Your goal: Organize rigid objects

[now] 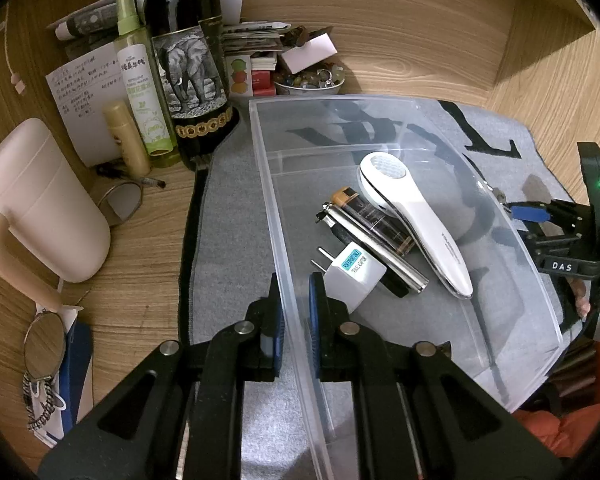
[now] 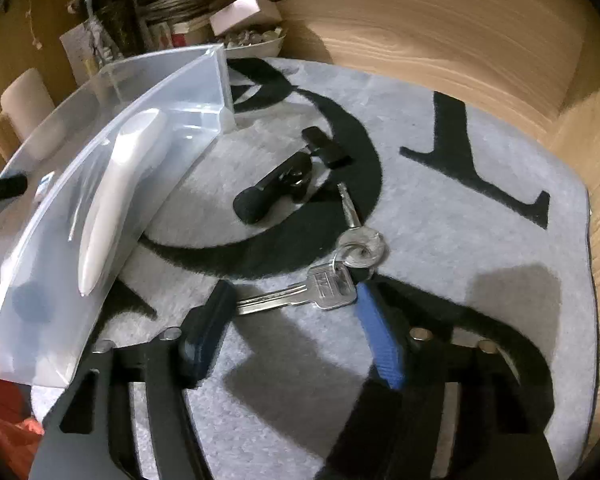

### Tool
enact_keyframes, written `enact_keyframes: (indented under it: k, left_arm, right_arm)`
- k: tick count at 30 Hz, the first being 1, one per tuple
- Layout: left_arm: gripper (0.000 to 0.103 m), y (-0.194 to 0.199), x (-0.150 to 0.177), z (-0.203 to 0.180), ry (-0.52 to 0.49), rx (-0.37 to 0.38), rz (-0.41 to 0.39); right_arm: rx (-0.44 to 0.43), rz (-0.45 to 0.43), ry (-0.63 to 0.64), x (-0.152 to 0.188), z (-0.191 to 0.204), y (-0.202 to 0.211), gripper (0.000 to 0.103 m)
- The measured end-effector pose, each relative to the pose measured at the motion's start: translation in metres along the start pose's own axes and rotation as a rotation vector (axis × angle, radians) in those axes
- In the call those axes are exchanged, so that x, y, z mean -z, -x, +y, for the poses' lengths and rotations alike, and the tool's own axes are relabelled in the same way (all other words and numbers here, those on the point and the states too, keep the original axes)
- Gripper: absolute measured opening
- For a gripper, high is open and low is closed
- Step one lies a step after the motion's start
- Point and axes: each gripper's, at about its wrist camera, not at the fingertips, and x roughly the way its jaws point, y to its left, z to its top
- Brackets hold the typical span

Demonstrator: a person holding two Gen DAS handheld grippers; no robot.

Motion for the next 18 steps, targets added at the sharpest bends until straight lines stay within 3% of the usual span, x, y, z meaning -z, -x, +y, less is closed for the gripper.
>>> enact_keyframes:
  k: [7,18]
  left_arm:
    - [0.009,0.000,0.000,0.000,-0.002,-0.001,0.000]
    - [0.009,0.000,0.000,0.000,0.000,0.000,0.000]
  right_arm:
    - [0.030,-0.046,-0.020,0.000,-0.001,0.011,0.059]
    - [0.061,-0.235,-0.012,-0.026,0.004,0.066,0.059]
